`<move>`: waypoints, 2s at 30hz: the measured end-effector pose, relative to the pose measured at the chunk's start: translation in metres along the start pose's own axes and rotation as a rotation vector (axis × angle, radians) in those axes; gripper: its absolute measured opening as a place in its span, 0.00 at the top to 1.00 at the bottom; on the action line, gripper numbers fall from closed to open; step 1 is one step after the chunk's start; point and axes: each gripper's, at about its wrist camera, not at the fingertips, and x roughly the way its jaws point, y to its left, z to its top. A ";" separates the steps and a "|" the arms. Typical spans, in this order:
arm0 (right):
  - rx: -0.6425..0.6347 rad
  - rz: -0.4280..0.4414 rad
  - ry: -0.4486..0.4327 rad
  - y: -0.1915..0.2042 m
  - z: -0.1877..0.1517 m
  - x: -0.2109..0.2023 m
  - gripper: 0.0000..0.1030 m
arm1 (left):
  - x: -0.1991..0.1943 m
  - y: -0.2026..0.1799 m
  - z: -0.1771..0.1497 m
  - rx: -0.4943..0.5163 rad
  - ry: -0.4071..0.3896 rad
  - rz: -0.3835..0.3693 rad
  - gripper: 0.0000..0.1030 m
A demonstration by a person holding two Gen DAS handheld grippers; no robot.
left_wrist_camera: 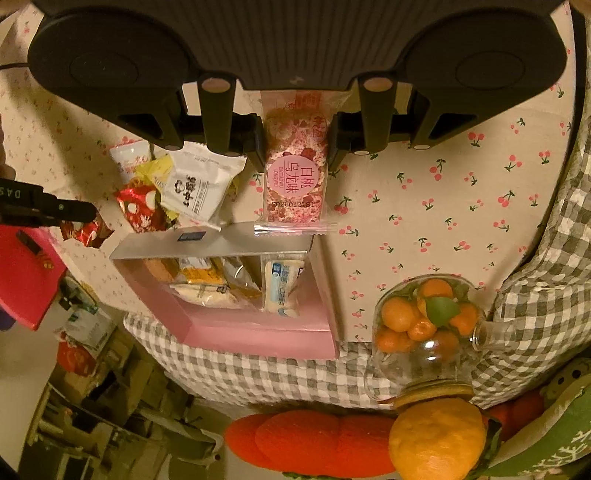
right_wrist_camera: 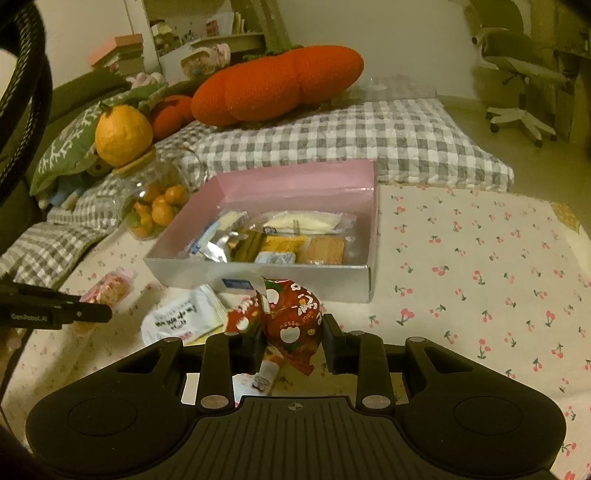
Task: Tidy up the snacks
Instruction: 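Lift and carry the pink bar to the box while the right tool carries the red candy, then lower and release the pink bar in the box while the right tool releases the red candy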
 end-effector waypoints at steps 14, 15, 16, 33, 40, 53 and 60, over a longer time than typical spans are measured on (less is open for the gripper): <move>0.086 0.010 -0.032 0.008 0.029 0.002 0.72 | -0.002 -0.008 0.021 -0.066 -0.050 -0.020 0.71; 0.093 0.010 -0.035 0.008 0.031 0.003 0.72 | 0.000 -0.010 0.023 -0.069 -0.053 -0.021 0.71; 0.100 0.009 -0.037 0.007 0.033 0.004 0.72 | 0.001 -0.011 0.024 -0.074 -0.057 -0.021 0.71; 0.261 -0.008 -0.072 -0.012 0.071 0.046 0.72 | 0.038 -0.027 0.065 -0.109 -0.127 0.026 0.71; 0.279 -0.002 -0.078 -0.019 0.084 0.068 0.72 | 0.063 -0.036 0.087 -0.065 -0.129 0.046 0.71; 0.298 -0.029 -0.048 -0.029 0.078 0.082 0.68 | 0.106 -0.051 0.107 -0.037 -0.093 0.024 0.70; 0.290 -0.018 -0.047 -0.027 0.078 0.082 0.67 | 0.114 -0.059 0.109 -0.019 -0.108 0.038 0.60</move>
